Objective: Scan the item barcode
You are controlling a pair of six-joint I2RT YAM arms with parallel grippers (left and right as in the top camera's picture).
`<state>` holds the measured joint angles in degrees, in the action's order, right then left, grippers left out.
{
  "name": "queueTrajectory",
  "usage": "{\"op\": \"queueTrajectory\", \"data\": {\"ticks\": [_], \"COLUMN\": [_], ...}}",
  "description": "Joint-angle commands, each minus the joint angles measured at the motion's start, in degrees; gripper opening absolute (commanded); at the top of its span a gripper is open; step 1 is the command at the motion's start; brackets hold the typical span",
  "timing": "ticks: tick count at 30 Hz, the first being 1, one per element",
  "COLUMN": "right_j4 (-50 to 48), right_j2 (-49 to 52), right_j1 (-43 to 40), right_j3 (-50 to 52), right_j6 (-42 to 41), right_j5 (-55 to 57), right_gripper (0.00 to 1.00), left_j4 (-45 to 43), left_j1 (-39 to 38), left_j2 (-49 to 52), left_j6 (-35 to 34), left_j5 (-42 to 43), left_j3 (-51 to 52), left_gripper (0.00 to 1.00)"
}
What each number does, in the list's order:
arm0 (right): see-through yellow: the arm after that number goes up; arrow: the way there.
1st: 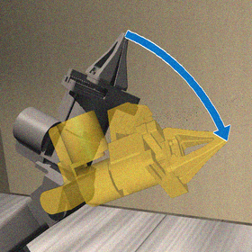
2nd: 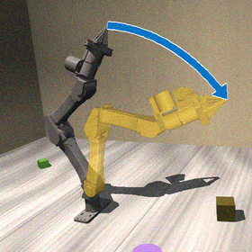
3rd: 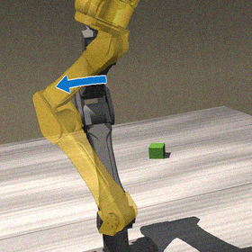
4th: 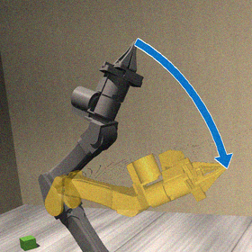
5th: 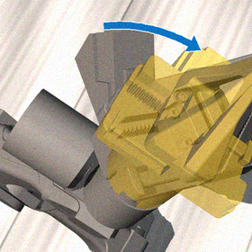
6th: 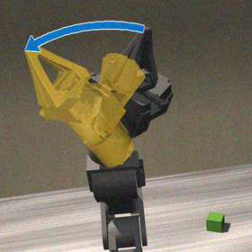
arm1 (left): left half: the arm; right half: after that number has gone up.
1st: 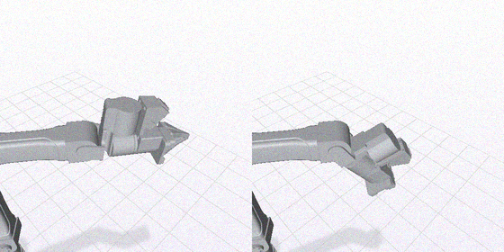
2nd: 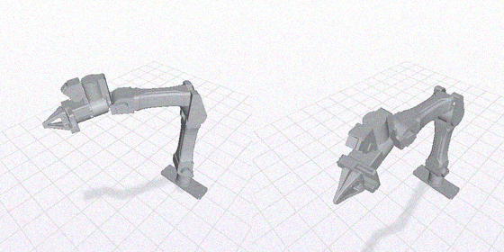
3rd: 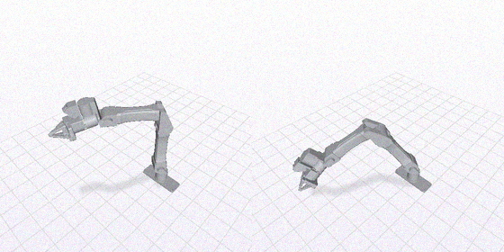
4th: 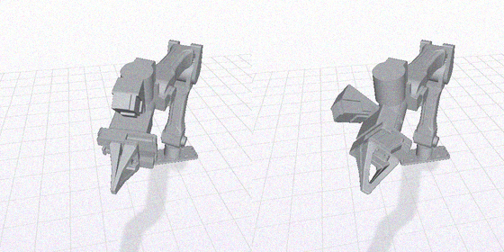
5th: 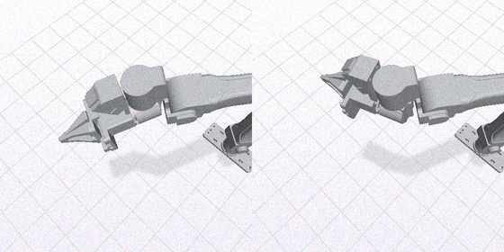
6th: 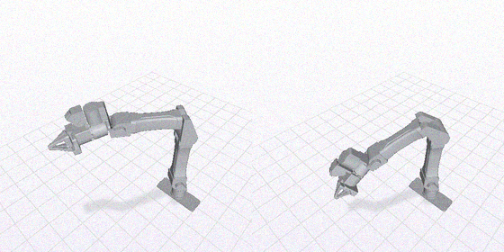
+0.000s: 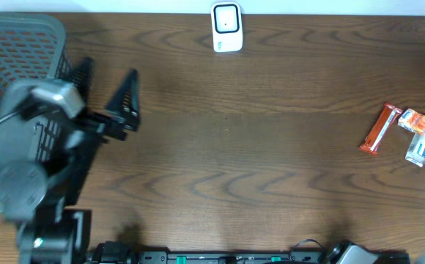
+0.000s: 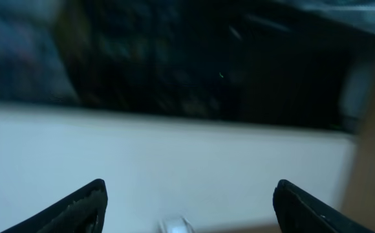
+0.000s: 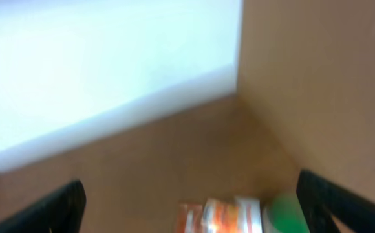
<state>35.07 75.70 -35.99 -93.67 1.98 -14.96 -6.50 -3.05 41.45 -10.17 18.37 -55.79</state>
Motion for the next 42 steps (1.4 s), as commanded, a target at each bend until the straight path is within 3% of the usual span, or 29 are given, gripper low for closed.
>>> {"op": "queueTrajectory", "data": {"ticks": [1, 7, 11, 14, 19, 24, 32, 38, 42], "right_j4": [-9.11, -22.25, -18.8, -13.51, -7.58, -5.75, -13.94, -18.14, -18.43], "right_j2": [-8.74, -18.14, -20.76, -21.0, -22.4, -30.91, -52.89, -63.98, -69.55], "right_j1": [0.07, 1.01, 6.8, 15.23, 29.31, 39.43, 39.67, 38.32, 37.09], "right_j3": [-0.37, -0.37, -0.37, -0.31, -0.07, 3.61, 19.78, 27.93, 31.08], "right_j6": [-3.74, -7.74, -7.02, -0.31, 8.48, 10.1, 8.92, 5.68, 4.07], "right_j5": [-8.96, -9.11, -9.75, -9.66, -4.42, 5.79, 4.48, 8.57, 9.33], "right_gripper": [0.99, 0.99, 0.99, 0.99, 0.99, 0.99, 0.99, 0.99, 0.99], "left_j4": [1.11, 9.9, 21.14, 27.52, 30.53, 31.8, 34.97, 39.93, 39.89], "left_j1": [0.24, 0.24, 0.24, 0.26, 0.26, 0.24, 3.8, 7.37, 7.39], "left_j2": [-0.28, 0.98, 1.05, 0.11, -5.42, -13.18, -25.92, -33.92, -35.26], "left_j6": [16.35, 32.7, 38.93, 40.15, 39.89, 34.95, 31.89, 31.61, 29.31], "left_j5": [-14.82, -29.33, -33.18, -34.99, -33.64, -31.06, -29.75, -15.1, -10.93], "left_j3": [-7.74, -16.72, -21.73, -23.96, -23.85, -23.78, -20.46, -17.27, -16.44], "left_gripper": [0.83, 0.82, 0.83, 0.82, 0.82, 0.82, 0.83, 0.82, 0.83]}}
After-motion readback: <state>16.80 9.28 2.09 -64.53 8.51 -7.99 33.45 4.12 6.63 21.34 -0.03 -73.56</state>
